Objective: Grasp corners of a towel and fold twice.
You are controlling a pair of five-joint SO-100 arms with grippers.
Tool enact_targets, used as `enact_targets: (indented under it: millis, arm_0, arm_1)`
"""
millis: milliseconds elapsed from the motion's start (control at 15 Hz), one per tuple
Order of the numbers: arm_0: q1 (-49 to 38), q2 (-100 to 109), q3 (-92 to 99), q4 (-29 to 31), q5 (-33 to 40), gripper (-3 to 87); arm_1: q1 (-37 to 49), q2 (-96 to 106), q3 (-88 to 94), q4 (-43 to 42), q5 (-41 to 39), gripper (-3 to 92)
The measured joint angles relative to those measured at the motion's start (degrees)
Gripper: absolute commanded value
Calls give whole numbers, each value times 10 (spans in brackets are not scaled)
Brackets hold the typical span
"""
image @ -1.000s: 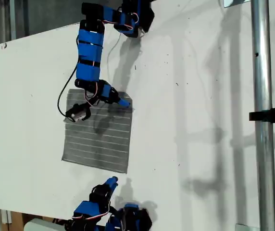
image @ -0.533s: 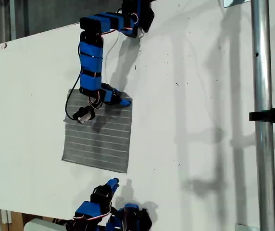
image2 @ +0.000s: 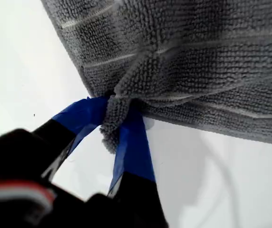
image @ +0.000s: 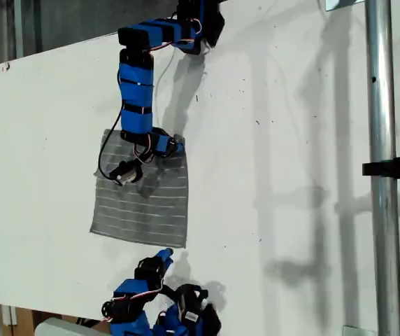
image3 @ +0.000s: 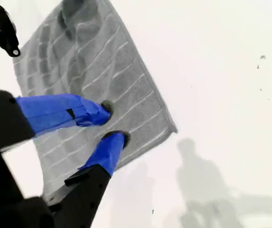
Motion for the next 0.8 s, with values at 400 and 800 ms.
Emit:
enact_targets:
  millis: [400,800]
  arm_0:
    - [-105,-212,83,-192,103,264]
    - [-131,-488,-54,-165,83,-12]
  arm_1:
    - [-12,10,-3,3,4,-2]
    - [-18,56,29,7,13,-2]
